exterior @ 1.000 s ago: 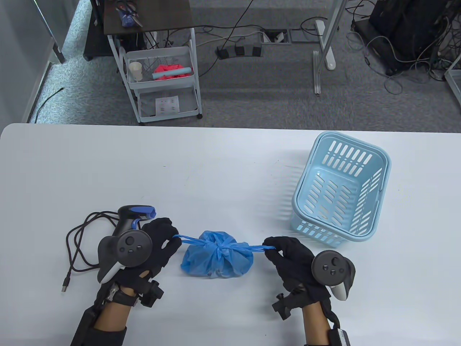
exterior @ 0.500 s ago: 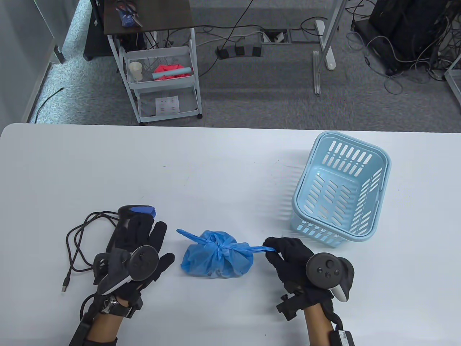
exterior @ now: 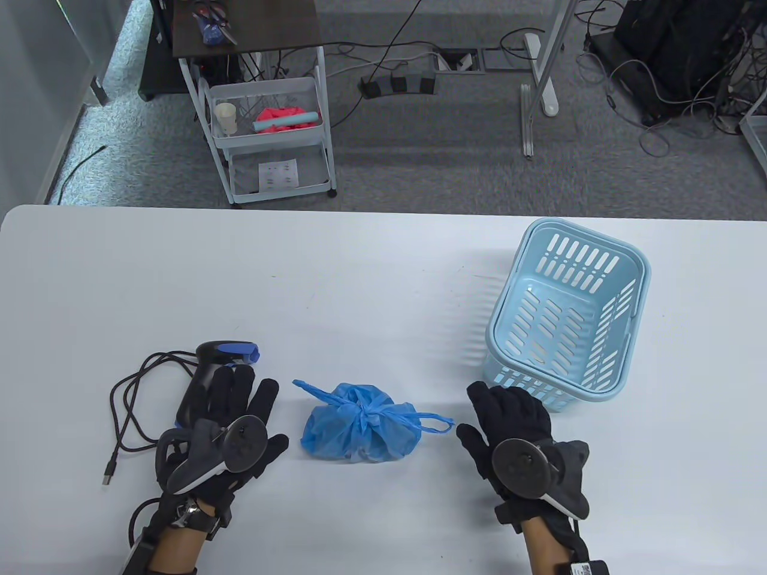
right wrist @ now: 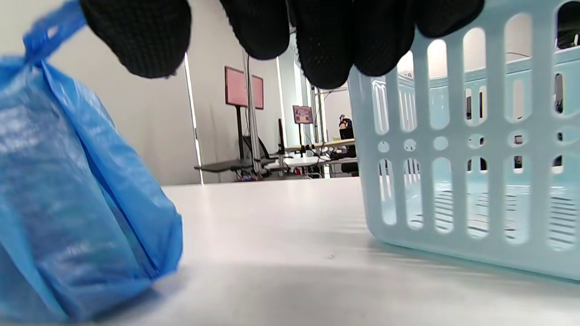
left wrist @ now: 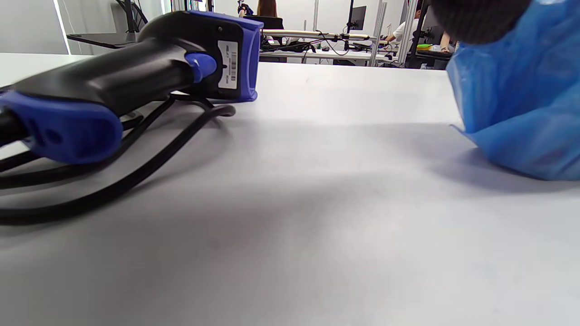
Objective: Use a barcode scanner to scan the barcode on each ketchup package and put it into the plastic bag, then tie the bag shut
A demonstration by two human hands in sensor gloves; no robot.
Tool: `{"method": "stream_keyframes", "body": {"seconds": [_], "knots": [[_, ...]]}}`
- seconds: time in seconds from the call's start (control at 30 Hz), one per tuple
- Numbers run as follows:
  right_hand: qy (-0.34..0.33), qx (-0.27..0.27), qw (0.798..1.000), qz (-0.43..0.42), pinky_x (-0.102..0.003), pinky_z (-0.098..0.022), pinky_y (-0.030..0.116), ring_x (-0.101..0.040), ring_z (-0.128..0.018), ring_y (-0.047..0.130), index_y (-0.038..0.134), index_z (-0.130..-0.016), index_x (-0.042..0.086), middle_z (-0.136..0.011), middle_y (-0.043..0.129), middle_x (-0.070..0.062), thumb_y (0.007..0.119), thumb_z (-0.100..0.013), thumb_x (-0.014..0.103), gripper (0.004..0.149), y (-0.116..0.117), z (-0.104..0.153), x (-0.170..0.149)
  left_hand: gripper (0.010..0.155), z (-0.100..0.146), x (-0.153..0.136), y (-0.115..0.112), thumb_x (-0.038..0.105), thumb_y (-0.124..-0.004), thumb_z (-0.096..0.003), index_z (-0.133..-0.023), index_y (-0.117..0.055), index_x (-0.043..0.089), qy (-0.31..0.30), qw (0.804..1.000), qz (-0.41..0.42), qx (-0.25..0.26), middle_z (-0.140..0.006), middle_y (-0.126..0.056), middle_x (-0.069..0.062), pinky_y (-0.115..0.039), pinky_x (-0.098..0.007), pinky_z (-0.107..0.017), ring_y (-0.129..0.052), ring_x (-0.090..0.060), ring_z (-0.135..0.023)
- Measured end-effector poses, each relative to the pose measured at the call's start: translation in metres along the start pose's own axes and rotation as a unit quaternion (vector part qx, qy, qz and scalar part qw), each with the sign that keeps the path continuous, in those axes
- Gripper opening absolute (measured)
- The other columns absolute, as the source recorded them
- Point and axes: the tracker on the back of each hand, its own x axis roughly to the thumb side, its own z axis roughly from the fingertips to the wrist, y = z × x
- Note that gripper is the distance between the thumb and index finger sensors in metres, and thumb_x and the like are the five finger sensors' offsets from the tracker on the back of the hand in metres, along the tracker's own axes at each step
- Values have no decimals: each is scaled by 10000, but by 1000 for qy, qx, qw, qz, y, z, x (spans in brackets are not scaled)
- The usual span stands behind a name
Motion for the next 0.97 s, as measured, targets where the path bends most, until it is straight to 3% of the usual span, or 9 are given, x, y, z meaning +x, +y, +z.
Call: {"method": "stream_keyframes", "body": {"seconds": [0.23,0.43,0.57,0.97], "knots": [[21,87,996,29,-735,-723,180,-555,-1067,281,306,-1171,174,-1186,354,-292,683,-512,634,887,29,2,9,892,1,0,1,723,-631,-472,-1177,-254,328,1,1000,-3,-6,-1201,-80,-95,-191,-701,-768,-107,-439,-1146],[36,182,982,34,-707,-671,-7,-521,-1064,31,128,-1154,175,-1190,103,-266,630,-524,675,948,44,4,6,890,1,-3,1,724,-629,-473,-1175,-243,337,4,1000,5,-9,-1199,-73,-95,-184,-702,-766,-104,-437,-1145],[40,194,980,29,-702,-656,-31,-504,-1047,-28,85,-1142,170,-1178,26,-257,623,-526,680,964,48,5,5,891,1,-4,0,723,-629,-474,-1176,-242,334,7,1000,7,-12,-1199,-72,-94,-180,-701,-765,-104,-436,-1145],[55,197,979,14,-705,-642,-40,-508,-1040,-34,89,-1142,163,-1174,29,-264,629,-526,671,964,51,5,-3,893,2,-7,0,723,-631,-472,-1176,-243,333,12,1000,10,-14,-1198,-71,-95,-184,-701,-765,-107,-440,-1145]]}}
